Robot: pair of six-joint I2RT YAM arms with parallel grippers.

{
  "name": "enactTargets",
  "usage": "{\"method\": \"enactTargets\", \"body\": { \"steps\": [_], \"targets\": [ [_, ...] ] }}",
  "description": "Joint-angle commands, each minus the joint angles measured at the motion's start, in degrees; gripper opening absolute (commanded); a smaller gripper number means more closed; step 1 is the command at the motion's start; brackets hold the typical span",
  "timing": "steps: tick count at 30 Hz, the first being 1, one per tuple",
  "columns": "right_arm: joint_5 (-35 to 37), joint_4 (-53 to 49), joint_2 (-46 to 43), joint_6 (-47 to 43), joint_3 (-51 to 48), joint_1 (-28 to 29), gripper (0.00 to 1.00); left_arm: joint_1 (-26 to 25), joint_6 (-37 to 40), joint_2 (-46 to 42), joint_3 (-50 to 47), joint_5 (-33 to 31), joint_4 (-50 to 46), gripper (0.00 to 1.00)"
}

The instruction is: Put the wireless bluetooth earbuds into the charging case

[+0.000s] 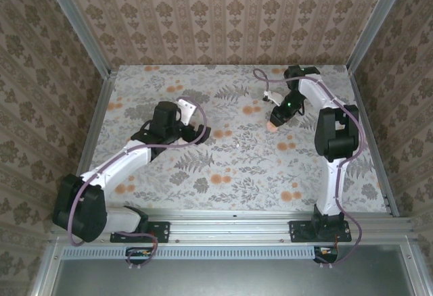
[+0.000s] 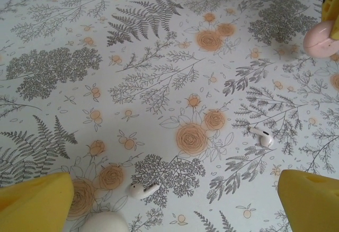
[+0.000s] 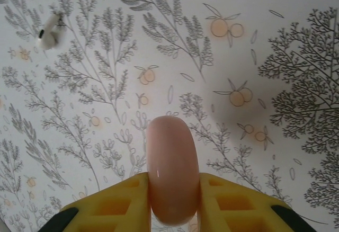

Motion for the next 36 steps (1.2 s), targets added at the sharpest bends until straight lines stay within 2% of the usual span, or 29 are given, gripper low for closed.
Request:
{"method": "enactTargets", "body": {
  "steps": [1, 8, 17, 36],
  "targets": [
    [1.94, -5.27, 3.39, 0.09, 4.01, -0.17, 0.25, 0.74, 0.45, 0.19, 1.45, 2.48, -0.95, 1.00],
    [1.43, -7.56, 6.89, 0.24, 7.30, -0.37, 0.25, 2.62, -0.78, 0.95, 1.14, 4.46, 0.63, 1.00],
    [2.73, -9.06, 9.18, 0.50, 8.81, -0.73, 0.27, 10.07, -6.58, 1.93, 0.02, 12.05, 6.36, 0.99],
    [3.94, -7.88, 11.01, 1.40, 10.00, -2.31, 0.38, 10.80, -5.84, 2.19, -0.89, 11.91, 7.04, 0.99]
  ]
}}
